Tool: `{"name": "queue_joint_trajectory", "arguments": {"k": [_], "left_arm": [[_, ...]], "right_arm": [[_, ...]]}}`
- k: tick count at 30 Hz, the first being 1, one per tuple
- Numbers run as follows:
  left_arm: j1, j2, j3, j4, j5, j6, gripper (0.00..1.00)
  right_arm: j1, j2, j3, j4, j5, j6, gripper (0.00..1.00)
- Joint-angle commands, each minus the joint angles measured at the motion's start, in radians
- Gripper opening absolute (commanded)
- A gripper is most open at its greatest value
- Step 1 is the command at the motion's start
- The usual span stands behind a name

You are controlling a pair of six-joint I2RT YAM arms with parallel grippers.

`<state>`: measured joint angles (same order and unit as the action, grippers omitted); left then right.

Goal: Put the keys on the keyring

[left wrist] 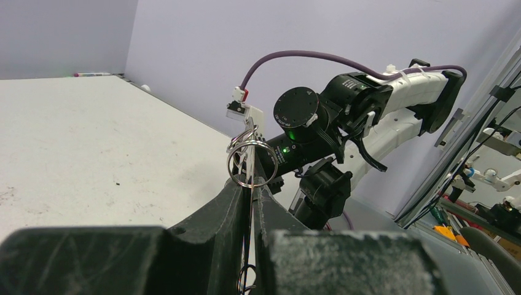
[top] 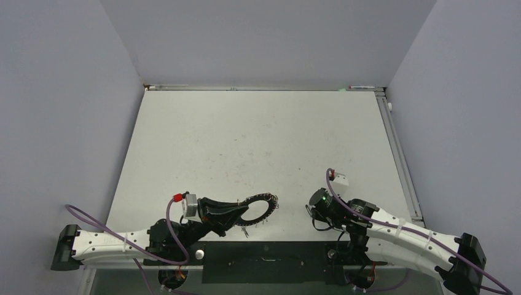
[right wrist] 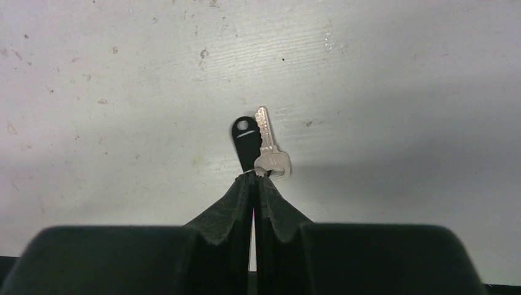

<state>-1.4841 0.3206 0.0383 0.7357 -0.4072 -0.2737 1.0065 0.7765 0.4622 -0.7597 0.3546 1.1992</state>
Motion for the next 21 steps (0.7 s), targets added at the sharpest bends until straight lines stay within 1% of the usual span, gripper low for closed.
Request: {"name": "queue_joint_trajectory", "arguments": {"k": [1, 3, 4, 5, 6, 10, 12, 18, 21], "left_arm": [[0.001, -0.007, 0.04, 0.048, 0.019, -0.002, 0.0], [0.001, -0.004, 0.037, 0.053, 0.018, -0.002, 0.0], [0.001, -0.002, 0.037, 0.055, 0.019, -0.002, 0.0], [0.001, -0.001, 0.038, 0.057, 0.018, -0.002, 0.0], [0.001, 0.002, 0.038, 0.057, 0.02, -0.002, 0.0], [0.001, 0.001, 0.043, 0.046, 0.02, 0.001, 0.0], [0.002, -0.001, 0.04, 0.046, 0.019, 0.002, 0.0], [0.001, 0.005, 0.038, 0.051, 0.014, 0.003, 0.0], [0.001, 0.01, 0.038, 0.051, 0.018, 0.003, 0.0]], "right_arm": [[0.014, -0.003, 0.026, 0.02, -0.007, -0.045, 0.06], [0.014, 0.011, 0.015, 0.028, -0.028, -0.048, 0.22], [0.014, 0.021, 0.012, 0.029, -0.033, -0.043, 0.28], [0.014, 0.03, 0.009, 0.028, -0.037, -0.041, 0.33], [0.014, 0.038, 0.007, 0.03, -0.039, -0.038, 0.35], [0.025, 0.041, -0.009, 0.057, -0.066, -0.054, 0.4], [0.031, 0.048, -0.011, 0.069, -0.075, -0.07, 0.41], [0.042, 0.121, 0.0, 0.09, -0.072, -0.1, 0.4], [0.044, 0.152, 0.007, 0.101, -0.056, -0.103, 0.37]]}}
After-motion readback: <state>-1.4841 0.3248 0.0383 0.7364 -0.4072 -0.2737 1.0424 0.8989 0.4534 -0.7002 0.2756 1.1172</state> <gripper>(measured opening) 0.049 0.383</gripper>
